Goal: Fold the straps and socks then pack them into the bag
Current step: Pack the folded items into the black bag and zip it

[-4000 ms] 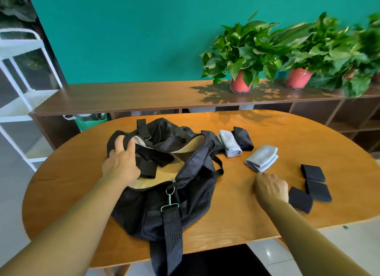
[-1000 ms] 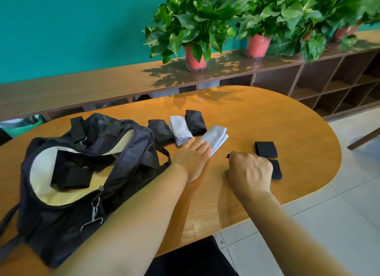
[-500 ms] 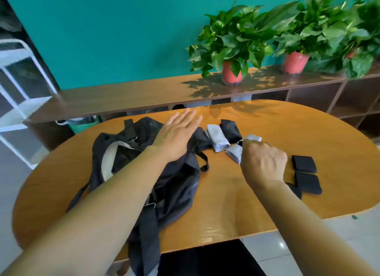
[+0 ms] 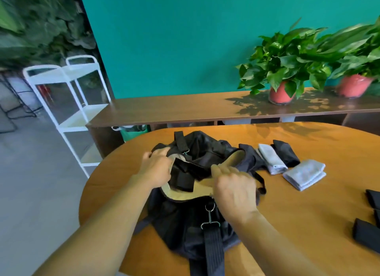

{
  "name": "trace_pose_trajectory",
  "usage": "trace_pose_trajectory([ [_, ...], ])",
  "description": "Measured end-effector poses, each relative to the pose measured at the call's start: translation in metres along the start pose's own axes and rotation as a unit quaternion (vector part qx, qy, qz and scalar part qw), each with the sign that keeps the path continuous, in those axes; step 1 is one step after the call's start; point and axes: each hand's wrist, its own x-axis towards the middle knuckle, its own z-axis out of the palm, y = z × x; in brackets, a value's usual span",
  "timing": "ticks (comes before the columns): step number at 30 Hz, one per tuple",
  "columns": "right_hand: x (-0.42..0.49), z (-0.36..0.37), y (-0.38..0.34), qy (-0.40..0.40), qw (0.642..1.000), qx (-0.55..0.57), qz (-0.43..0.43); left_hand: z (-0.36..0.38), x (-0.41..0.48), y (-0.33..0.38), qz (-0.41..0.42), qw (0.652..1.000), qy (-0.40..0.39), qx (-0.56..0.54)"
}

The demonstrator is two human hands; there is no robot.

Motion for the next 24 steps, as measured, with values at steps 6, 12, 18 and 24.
trace_pose_trajectory([
  [6,0.018,0.053,-0.046,-0.091,0.994,0.034,-0.039,-0.006,0.01,-0.013,-0.073,0.972,0.058,-0.213],
  [12,0.05,0.097,-0.071,-0.148,0.988,0.053,-0.004,0.003,0.007,-0.023,-0.05,0.99,0.049,-0.124],
  [18,0.068,0.127,-0.083,-0.21,0.966,0.152,0.019,0.002,0.009,-0.02,-0.057,0.988,0.044,-0.133],
  [24,0.074,0.128,-0.082,-0.387,0.908,0.137,-0.09,0.001,0.007,-0.02,-0.052,0.99,0.025,-0.129],
])
